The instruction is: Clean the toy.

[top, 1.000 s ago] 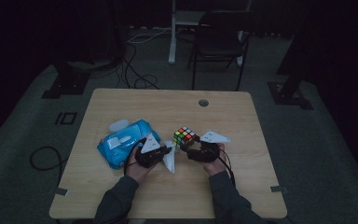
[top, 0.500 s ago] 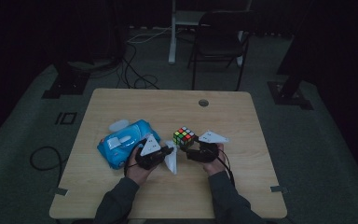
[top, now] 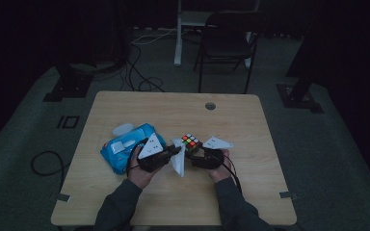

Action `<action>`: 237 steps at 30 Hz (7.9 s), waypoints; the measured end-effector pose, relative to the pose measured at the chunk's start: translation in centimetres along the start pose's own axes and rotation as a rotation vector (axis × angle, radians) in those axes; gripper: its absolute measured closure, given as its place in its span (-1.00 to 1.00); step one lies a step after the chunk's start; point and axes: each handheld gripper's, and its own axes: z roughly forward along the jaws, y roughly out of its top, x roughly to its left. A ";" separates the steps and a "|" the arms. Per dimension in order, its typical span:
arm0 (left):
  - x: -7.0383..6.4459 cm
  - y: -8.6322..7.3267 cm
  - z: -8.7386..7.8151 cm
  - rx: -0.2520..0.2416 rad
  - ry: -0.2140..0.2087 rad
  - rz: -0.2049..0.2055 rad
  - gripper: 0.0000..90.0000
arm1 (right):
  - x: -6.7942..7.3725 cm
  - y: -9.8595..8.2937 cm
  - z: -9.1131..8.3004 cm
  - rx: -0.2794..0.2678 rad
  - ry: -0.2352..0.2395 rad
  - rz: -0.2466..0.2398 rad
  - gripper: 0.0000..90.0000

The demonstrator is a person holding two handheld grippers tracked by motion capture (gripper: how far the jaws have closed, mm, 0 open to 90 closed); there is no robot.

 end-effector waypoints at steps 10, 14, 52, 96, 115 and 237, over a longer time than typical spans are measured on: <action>1.1 0.1 1.9 0.026 0.021 -0.005 0.90 | 0.4 -0.1 0.1 0.003 0.013 -0.008 -0.24; 2.0 -0.6 3.1 0.071 0.059 -0.021 0.88 | 0.5 -0.1 -0.1 -0.005 0.017 -0.010 -0.24; 1.9 -0.1 4.5 0.138 -0.043 -0.050 0.92 | 1.4 0.0 -0.2 -0.009 0.036 -0.100 -0.23; 1.4 1.5 4.5 0.079 -0.216 -0.078 0.28 | 1.1 0.0 -0.6 -0.018 0.042 -0.099 -0.23; 1.9 0.8 4.5 0.104 -0.182 -0.123 0.09 | 0.9 0.0 -0.8 -0.026 0.033 -0.086 -0.23; 1.9 2.3 4.8 0.150 -0.064 -0.043 0.96 | 1.1 0.0 -1.1 -0.048 0.047 -0.115 -0.23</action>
